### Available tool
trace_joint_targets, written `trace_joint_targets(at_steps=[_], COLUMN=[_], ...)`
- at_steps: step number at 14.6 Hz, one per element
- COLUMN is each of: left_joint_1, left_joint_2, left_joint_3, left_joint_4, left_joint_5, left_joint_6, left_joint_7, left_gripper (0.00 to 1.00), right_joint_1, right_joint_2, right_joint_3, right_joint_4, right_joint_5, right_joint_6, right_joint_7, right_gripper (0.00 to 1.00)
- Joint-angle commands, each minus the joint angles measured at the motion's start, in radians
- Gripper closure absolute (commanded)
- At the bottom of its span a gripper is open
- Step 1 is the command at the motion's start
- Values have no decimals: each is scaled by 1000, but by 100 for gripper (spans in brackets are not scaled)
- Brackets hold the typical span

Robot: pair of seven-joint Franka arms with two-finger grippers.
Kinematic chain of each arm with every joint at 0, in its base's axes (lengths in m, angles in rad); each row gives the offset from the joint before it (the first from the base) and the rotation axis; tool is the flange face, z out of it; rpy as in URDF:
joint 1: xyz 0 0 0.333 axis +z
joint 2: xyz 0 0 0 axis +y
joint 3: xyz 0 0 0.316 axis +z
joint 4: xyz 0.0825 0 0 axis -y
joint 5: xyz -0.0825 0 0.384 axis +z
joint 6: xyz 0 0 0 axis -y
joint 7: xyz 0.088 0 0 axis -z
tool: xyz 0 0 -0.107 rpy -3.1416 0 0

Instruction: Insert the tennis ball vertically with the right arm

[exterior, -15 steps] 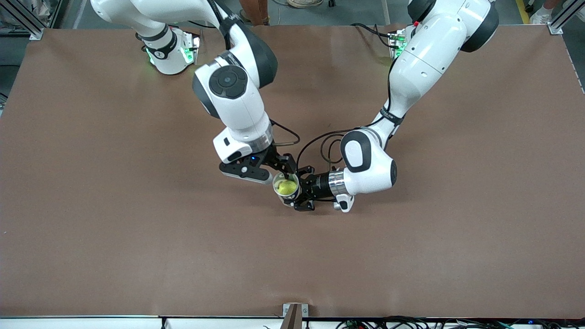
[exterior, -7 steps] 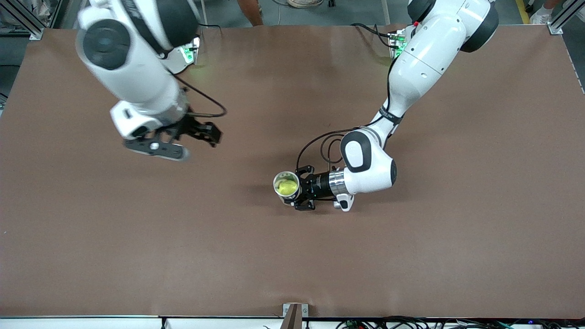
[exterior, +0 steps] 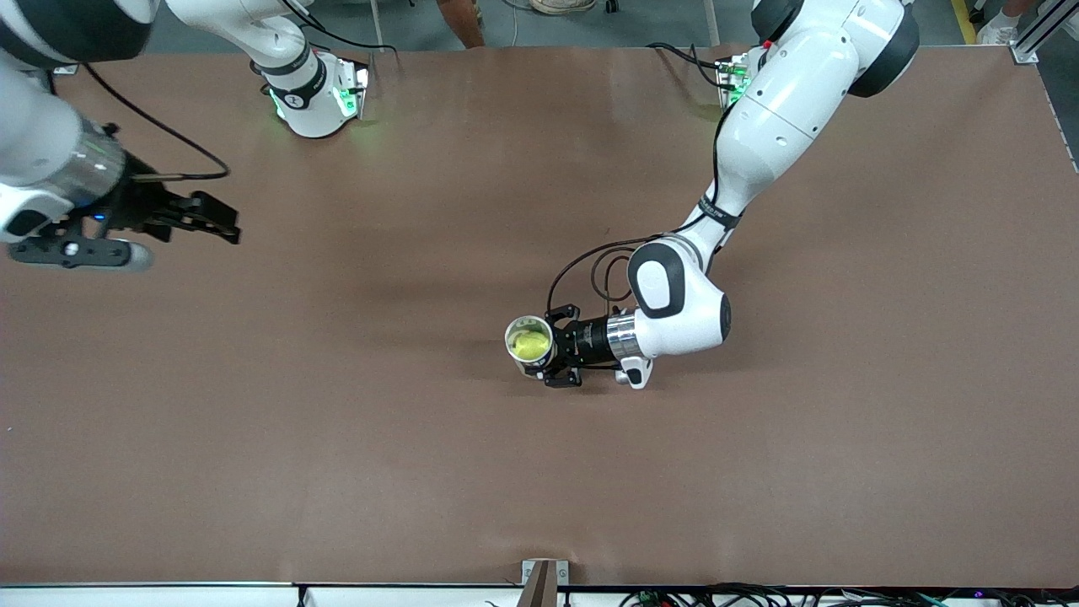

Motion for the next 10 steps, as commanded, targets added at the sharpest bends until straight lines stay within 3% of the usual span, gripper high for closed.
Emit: trace_joint_targets(at_steps=[1, 2, 3, 10], left_joint_1=[-6, -5, 0, 1], left_joint_2=[0, 0, 0, -1], left_joint_3=[0, 0, 0, 0], left_joint_4=[4, 4, 2, -2], left_joint_5=[-43, -46, -48, -62], left_joint_6=[16, 16, 16, 21], left_joint_7=[31, 40, 56, 59], left_gripper=[25, 9, 0, 0], right_joint_1=[-97, -122, -139, -168], right_joint_2=[-39, -45, -45, -41], right_joint_3=[21, 21, 21, 21], right_joint_4=[-40, -39, -36, 9], right_joint_5=[4, 4, 1, -54], right_joint_6=[17, 20, 23, 32], right_joint_7=[-146, -175, -177, -179], right_gripper=[0, 0, 0, 0])
